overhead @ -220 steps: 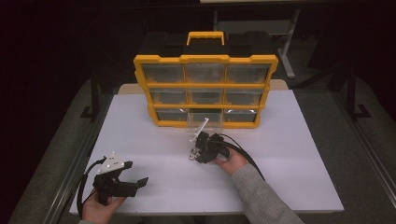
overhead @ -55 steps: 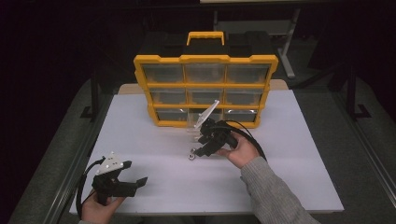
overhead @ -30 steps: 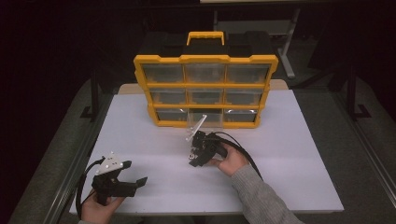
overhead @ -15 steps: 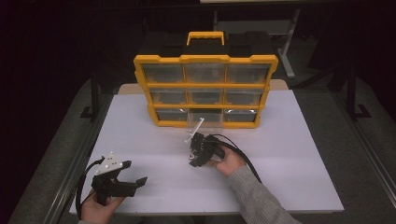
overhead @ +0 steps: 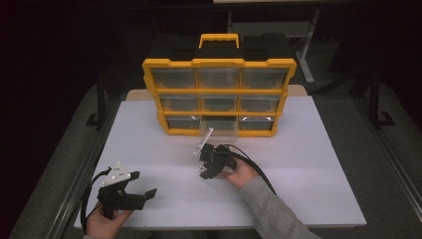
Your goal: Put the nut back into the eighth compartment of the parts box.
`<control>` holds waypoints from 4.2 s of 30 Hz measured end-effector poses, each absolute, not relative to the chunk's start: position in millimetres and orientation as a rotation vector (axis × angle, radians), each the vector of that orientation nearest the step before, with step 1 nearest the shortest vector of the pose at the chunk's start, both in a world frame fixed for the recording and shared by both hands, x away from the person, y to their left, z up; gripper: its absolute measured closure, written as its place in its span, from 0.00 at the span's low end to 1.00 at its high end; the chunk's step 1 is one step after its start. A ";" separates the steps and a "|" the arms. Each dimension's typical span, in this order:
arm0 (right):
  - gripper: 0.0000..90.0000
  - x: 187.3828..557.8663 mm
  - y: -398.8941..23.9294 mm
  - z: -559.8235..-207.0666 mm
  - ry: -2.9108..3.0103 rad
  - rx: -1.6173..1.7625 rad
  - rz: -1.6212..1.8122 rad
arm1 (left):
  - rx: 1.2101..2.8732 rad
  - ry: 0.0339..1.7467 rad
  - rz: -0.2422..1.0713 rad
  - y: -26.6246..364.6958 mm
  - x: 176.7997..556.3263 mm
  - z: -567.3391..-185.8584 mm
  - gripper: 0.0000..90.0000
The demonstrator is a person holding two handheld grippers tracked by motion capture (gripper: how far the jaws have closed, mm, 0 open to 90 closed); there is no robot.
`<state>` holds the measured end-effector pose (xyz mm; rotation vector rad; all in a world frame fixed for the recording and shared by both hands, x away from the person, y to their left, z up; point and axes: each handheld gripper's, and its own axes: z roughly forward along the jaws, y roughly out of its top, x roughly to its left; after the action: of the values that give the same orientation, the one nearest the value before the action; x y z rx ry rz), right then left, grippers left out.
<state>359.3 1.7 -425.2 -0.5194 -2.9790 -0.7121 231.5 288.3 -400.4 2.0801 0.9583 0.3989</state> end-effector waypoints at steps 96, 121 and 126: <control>0.76 430.0 -47.9 -310.5 -3.010 -0.674 -0.842 | 2.083 0.960 0.403 289.3 231.0 -399.7 0.17; 0.76 442.6 -49.3 -335.5 -3.006 -0.750 -0.774 | 2.065 0.971 0.399 288.9 230.7 -400.3 0.17; 0.76 443.0 -50.6 -336.0 -3.002 -0.755 -0.778 | 2.063 0.973 0.398 288.9 230.6 -400.2 0.17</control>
<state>443.0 -50.6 -336.0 -0.7545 -3.0024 -0.7782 230.6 288.9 -400.2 2.0626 0.9726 0.3983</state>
